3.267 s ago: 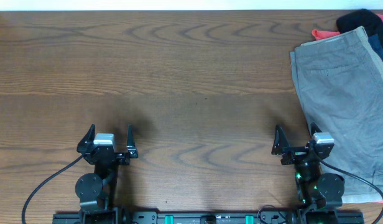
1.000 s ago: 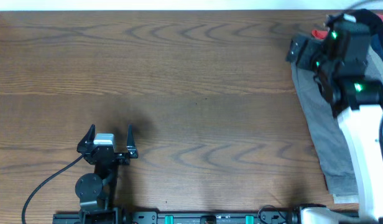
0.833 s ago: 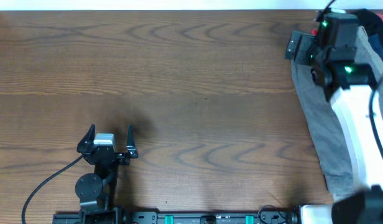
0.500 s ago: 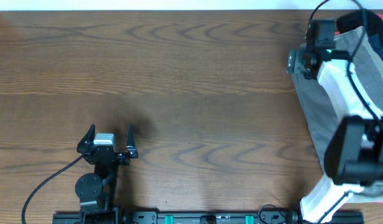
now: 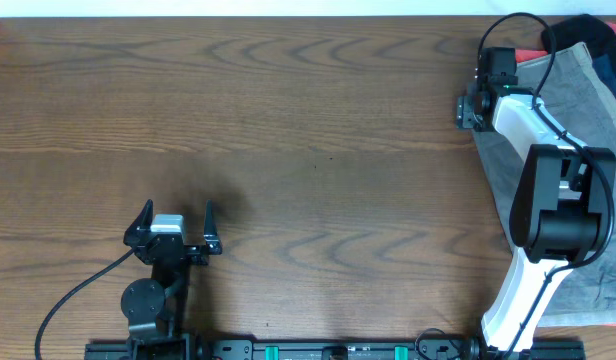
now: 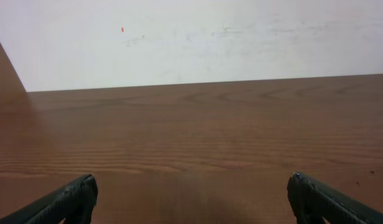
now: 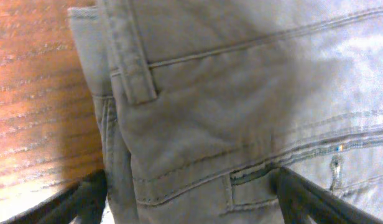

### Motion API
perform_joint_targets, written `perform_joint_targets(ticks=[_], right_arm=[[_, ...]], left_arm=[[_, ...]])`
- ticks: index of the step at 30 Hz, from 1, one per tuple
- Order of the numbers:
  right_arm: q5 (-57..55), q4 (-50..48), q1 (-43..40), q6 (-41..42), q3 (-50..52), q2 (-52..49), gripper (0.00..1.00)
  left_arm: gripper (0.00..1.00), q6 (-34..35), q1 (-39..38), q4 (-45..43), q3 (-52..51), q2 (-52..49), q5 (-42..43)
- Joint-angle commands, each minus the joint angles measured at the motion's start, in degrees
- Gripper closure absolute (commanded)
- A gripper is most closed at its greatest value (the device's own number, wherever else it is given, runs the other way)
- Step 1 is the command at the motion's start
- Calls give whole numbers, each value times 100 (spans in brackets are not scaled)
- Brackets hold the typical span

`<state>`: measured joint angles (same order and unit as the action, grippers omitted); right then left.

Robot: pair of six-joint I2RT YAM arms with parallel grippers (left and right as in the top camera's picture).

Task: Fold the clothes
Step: 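Reach the right gripper to the grey shorts on the pile and grasp, then pull the grey shorts left onto the open table with the right gripper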

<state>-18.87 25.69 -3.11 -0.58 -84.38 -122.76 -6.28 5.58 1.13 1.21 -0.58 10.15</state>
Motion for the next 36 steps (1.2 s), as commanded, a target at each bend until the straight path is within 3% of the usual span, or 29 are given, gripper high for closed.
perform_joint_targets(ticks=[1,4,6,8,10,19,29,36], right_arm=[[-61,-39,-26,4,-81,-114,43],[-59,-44,-26,9,-81,-114,53],[-59,-44,-20,9,-81,-114,67],[-59,-37,-17,11,-81,-114,87],[-63,-15,-20,37,-81,-109,99],[-149,90,-31,492,-92,243,99],[-120,385,-31,785,-92,1696,99],[616,791,13,782,-92,2396,99]], left_arm=[[2,-79,35,184,-98,35,79],[2,-79,35,184,-98,35,79],[2,-79,35,184,-98,35,79],[2,-79,35,181,-98,35,79],[2,-79,35,181,-98,35,79],[2,-79,35,184,-98,35,79],[2,-79,35,184,-98,35,81],[2,-79,35,184,-98,35,81]])
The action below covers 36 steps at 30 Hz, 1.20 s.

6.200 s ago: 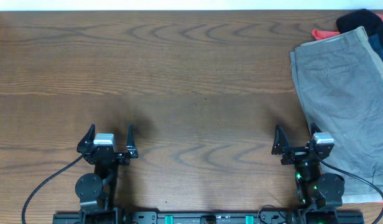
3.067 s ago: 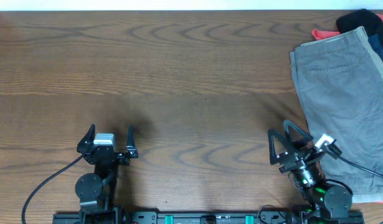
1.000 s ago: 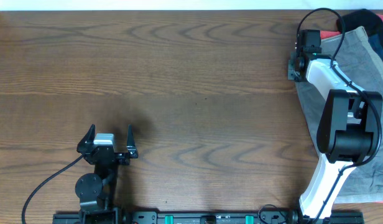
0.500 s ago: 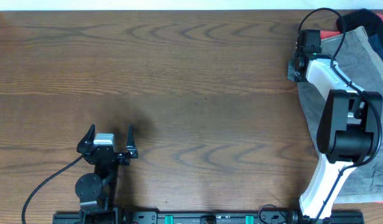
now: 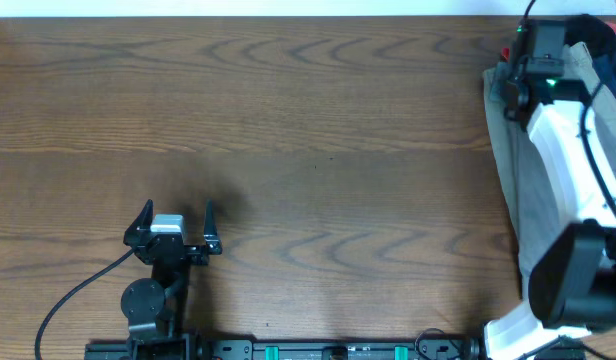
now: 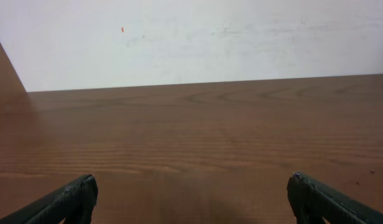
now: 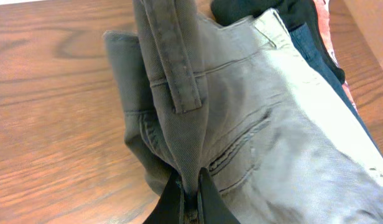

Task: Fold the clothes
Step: 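Pull the grey shorts left onto the open table with the right gripper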

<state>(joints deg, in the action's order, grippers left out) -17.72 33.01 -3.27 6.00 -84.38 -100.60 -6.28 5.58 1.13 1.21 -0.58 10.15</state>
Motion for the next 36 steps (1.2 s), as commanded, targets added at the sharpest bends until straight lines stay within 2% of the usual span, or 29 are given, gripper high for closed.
perform_joint_targets(ticks=[1,10,18,24,29,32,34,35,36], right_arm=[[706,125,50,125,-92,234,99],[2026,577,761,387,-57,243,99],[2594,485,2404,761,-37,-35,99],[3010,66,3762,1117,-37,-444,99],[3169,-175,4422,1679,-39,-511,98],[3578,-243,4588,1617,-101,-509,88],[3842,-197,4621,1578,-166,-498,75],[3934,-122,4616,1528,-223,-492,55],[3941,20,4586,1436,-317,-485,27]], left_arm=[[2,-79,35,184,-98,35,79],[2,-79,35,184,-98,35,79],[2,-79,35,181,-98,35,79],[2,-79,35,184,-98,35,79],[2,-79,35,184,-98,35,79],[2,-79,35,184,-98,35,79],[2,-79,35,184,-98,35,79],[2,-79,35,184,-98,35,81],[2,-79,35,184,-98,35,79]])
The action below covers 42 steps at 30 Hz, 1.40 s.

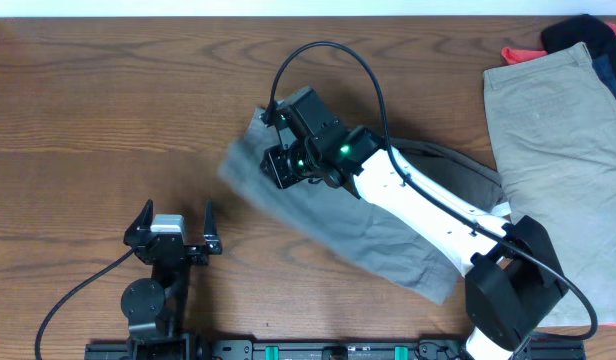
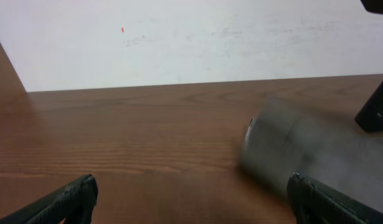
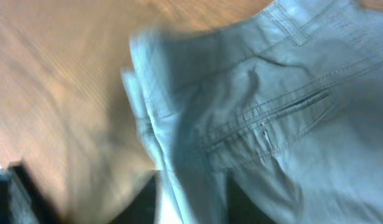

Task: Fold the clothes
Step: 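Pull the grey shorts left onto the open table with the right gripper, then grasp the shorts' right edge with the right gripper and straighten it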

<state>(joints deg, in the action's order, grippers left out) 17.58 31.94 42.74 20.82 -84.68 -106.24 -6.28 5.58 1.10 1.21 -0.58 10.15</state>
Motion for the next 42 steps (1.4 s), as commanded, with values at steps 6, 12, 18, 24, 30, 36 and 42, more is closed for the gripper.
perform_joint_targets(ticks=[6,12,18,24,30,36,42], right_arm=[[-398,1856,-527,-417,-1346,87,1],[-1834,3639,-1519,-271,-2310,87,1],[-2109,4454,-2883,15,-2133,87,1],[-2229,5012,-3781,42,-1451,79,1],[-2168,5003,-4704,702,-566,92,1],[-1947,4865,-5082,765,103,577,1],[-1969,4332,-5027,678,1080,1375,1]], left_arm=[[2,-79,35,186,-98,35,79],[2,-79,35,184,-98,35,79],[2,-79,35,186,-98,35,79],[2,-79,35,186,-98,35,81],[2,-79,35,186,-98,35,81],[2,-79,35,186,-98,35,79],[2,-79,35,186,-98,35,81]])
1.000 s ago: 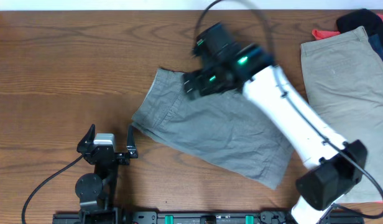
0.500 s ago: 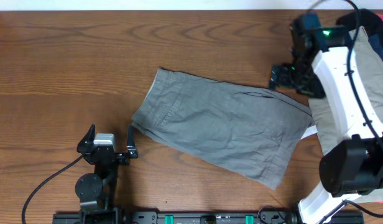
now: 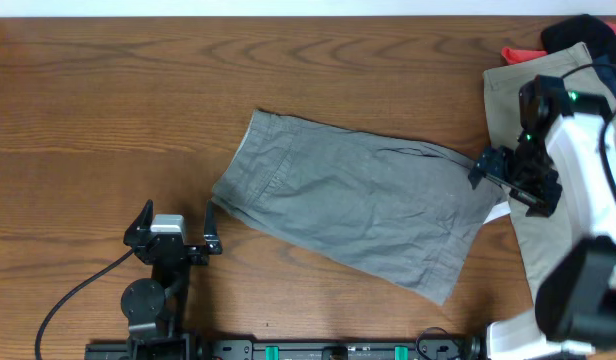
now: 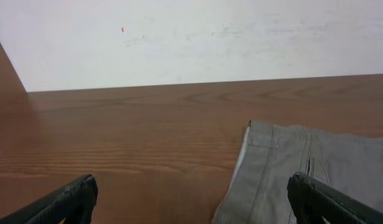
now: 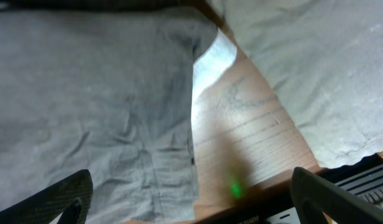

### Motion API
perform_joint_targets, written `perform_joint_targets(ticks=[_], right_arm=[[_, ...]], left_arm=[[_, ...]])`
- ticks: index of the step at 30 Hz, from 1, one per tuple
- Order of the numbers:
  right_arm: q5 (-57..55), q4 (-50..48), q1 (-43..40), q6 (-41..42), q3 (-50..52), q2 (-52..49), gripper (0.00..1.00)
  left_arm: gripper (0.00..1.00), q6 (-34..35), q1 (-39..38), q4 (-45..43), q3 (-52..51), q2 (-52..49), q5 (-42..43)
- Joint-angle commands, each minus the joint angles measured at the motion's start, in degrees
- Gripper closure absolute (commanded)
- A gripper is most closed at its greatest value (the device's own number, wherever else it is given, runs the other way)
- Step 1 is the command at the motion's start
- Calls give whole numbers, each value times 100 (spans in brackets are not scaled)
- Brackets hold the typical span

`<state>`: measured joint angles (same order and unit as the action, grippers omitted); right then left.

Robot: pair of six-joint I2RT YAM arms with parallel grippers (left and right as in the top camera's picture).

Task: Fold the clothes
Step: 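Grasp the shorts' right edge with the right gripper and straighten it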

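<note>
A pair of grey shorts [image 3: 348, 215] lies spread flat in the middle of the table, waistband to the left and leg hems to the right. My right gripper [image 3: 513, 182] hangs open over the table by the shorts' right hem, holding nothing. In the right wrist view the grey shorts [image 5: 86, 106] fill the left side, with bare wood under the right gripper [image 5: 191, 205]. My left gripper [image 3: 176, 215] rests open at the front left. Its right finger is close to the waistband corner [image 4: 260, 134], and the left gripper [image 4: 191, 202] is empty.
A pile of other clothes sits at the right edge: khaki shorts [image 3: 548, 110] on top, with black [image 3: 573, 30], red [image 3: 516, 52] and blue garments under them. The khaki cloth [image 5: 303, 74] also shows at the upper right of the right wrist view.
The grey shorts were blurred in my shut right gripper over the table's middle. Now they lie flat, and the right gripper is open, away at their right hem.
My right gripper stood open over the grey shorts' waistband on the pile at the right. Then it was shut on the waistband. Then it held the shorts over the table's middle. Now they lie spread out and released. The left arm has not moved.
</note>
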<state>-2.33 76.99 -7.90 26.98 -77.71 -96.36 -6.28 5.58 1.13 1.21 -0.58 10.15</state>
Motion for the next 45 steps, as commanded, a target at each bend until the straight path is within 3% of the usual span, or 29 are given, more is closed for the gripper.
perform_joint_targets(ticks=[1,11,24,26,28,31,35,40,45], right_arm=[[35,-332,37,61,586,452,1],[997,-2020,33,61,2234,459,1],[1464,-2944,44,63,3362,459,1],[1471,-3084,44,79,3484,459,9],[1482,-3167,44,85,3545,459,25],[1515,-3257,57,85,3550,459,58],[1550,-3545,192,83,3552,459,67],[1580,-4168,538,177,3552,459,97],[1611,-5062,835,173,3550,459,99]], left_arm=[[2,-79,35,184,-98,35,79],[2,-79,35,184,-98,35,81],[2,-79,35,184,-98,35,79],[2,-79,35,184,-98,35,81],[2,-79,35,184,-98,35,81],[2,-79,35,184,-98,35,79],[2,-79,35,184,-98,35,79],[2,-79,35,184,-98,35,79],[2,-79,35,184,-98,35,81]])
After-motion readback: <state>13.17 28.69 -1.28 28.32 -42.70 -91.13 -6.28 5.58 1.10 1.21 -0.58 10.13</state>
